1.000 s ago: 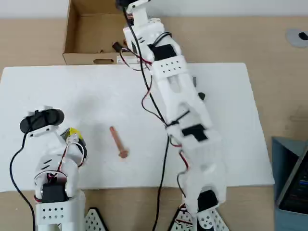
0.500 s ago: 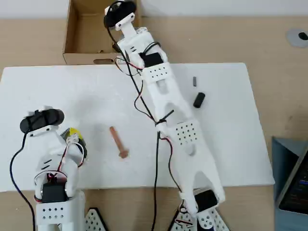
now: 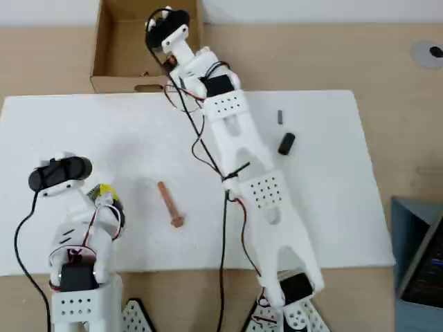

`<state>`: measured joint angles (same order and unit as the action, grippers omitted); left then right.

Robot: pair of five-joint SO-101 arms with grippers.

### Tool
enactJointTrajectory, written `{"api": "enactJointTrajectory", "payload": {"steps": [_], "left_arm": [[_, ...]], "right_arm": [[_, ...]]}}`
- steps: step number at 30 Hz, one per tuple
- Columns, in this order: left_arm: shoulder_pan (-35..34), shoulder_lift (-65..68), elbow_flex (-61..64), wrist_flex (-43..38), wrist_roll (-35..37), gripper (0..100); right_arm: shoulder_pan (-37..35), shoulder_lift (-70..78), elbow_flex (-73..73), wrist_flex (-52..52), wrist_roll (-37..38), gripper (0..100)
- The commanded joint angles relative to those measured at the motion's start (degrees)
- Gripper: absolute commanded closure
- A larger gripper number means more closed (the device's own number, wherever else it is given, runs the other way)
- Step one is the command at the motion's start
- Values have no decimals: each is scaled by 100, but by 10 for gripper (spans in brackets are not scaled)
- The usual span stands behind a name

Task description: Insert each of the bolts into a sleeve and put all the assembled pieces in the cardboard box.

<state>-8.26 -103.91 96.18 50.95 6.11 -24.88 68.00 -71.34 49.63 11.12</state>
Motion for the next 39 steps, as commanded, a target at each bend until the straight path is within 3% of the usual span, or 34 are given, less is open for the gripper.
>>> {"api": "enactJointTrajectory", "payload": {"steps": [1, 5, 9, 33, 39], "left_arm": [[-44, -48, 88, 18, -9, 996], [-44, -48, 88, 18, -9, 996], [-44, -48, 88, 18, -9, 996], [-53, -48, 88, 18, -9, 996], [-53, -48, 88, 18, -9, 996]], "right_arm": [[-57, -365, -365, 167, 18, 846], [-57, -690, -365, 607, 0, 868], [-40, -1156, -365, 1134, 0, 995], [75, -3424, -365, 5196, -9, 989], [532, -3758, -286, 5284, -334, 989]]}}
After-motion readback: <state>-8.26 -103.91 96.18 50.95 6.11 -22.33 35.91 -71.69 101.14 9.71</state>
